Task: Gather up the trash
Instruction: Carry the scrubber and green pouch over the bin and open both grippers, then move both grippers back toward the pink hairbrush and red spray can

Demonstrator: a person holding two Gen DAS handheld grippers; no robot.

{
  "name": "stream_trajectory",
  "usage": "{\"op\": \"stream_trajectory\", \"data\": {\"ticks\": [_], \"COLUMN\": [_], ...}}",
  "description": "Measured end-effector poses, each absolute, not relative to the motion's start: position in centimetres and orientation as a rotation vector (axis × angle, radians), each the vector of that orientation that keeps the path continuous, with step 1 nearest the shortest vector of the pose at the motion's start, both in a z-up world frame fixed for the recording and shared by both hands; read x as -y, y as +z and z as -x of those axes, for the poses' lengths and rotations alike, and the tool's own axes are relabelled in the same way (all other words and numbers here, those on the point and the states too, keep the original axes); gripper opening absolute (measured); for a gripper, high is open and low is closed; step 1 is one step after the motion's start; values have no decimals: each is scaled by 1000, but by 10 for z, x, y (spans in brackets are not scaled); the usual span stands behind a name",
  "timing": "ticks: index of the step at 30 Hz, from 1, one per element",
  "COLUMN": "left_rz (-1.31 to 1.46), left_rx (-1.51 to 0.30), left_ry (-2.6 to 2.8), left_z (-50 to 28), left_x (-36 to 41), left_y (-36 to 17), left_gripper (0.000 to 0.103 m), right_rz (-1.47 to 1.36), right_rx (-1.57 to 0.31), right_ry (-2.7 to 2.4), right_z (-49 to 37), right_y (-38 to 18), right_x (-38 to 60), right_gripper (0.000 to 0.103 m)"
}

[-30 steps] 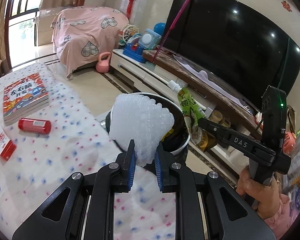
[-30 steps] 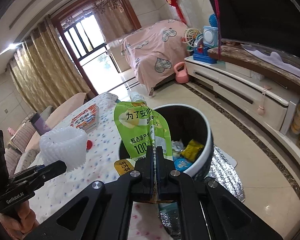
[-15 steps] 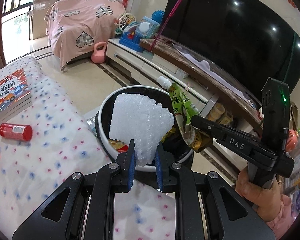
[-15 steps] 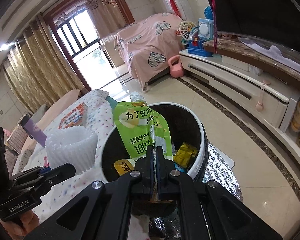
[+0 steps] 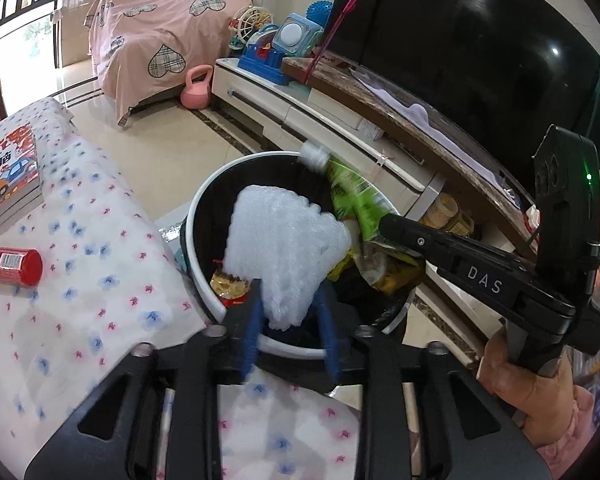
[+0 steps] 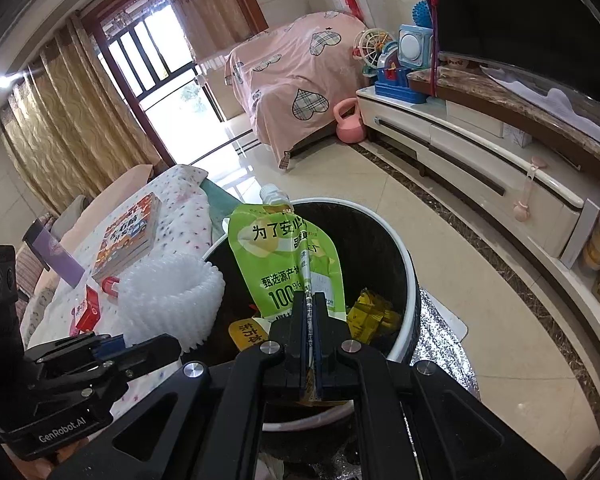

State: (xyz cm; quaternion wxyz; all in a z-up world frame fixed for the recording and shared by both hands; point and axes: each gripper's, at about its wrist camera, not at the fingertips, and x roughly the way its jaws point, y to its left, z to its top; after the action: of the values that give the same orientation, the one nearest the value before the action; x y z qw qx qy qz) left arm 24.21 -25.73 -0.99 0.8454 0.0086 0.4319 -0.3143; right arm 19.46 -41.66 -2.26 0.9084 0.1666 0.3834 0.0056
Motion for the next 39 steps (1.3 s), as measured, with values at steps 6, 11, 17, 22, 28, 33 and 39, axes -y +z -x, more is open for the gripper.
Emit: {"op": "stream_trajectory", "data": {"ticks": [6,11,17,22,28,33,39], "left_rz": [0,33,87,125,183,220,254], "left_rx": [-894,-899,-907,-913,-915,-907,-908], "left_ry": [-642,-623,-553,-482,-394,-336,-274], "left_z": [-240,-234,-223,-212,-201,-192,-187], "left_x": [245,227,189,149,98,62,27], "left_y": [-6,-8,-14,-22,-29,-32,-38], "left_gripper": [58,58,63,63,63,63,63], "right_rz": [-373,-394,-418,-423,-397,-378,-336], "right_rx": [-787,-769,-729,-703,-713,-728,-750], "right_ry": [16,28,61,101,186,246,319], "right_z": [-197,-191,-180,-173,-173,-175,-182], "right_y": [-24,-20,-15,-11,-12,-15,-18], "right_x": [419,417,408,388,349,321,284], "right_gripper": [26,39,71,84,85,85,85]}}
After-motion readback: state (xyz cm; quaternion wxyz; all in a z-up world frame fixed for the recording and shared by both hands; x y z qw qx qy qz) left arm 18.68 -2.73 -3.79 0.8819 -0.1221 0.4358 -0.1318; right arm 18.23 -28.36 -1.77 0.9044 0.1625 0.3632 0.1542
